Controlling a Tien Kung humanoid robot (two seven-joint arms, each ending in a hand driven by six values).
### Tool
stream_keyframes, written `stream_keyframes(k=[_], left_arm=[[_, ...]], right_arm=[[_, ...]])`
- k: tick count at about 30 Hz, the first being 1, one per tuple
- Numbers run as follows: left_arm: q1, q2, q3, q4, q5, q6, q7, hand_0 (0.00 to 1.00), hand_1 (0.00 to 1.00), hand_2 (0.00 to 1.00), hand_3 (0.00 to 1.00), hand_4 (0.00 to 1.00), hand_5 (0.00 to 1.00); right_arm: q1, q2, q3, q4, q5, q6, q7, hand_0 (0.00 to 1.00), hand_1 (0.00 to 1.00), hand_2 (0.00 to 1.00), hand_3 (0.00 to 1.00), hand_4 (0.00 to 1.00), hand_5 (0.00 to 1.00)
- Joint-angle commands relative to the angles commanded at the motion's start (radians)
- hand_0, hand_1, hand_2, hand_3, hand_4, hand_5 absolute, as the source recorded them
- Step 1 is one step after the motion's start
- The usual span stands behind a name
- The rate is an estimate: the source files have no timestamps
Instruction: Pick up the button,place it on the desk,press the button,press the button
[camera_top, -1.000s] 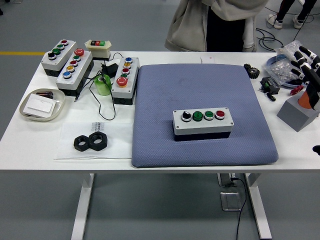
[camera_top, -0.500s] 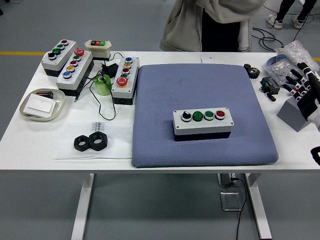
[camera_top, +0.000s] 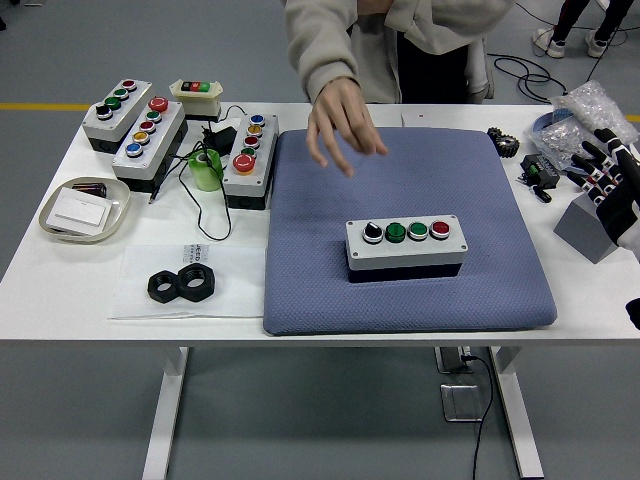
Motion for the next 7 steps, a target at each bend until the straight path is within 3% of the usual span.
stream_keyframes(k=[7], left_arm=[[0.005,0.000,-0.008,0.000,0.011,0.000,0.000,0.686,0.666,0.769,0.796,0.717,0.998]], right_arm=[[-0.004,0.000,0.002,0.004,-0.002,0.001,-0.002,0.917,0.841,0.883,0.855,0.639,0.530]])
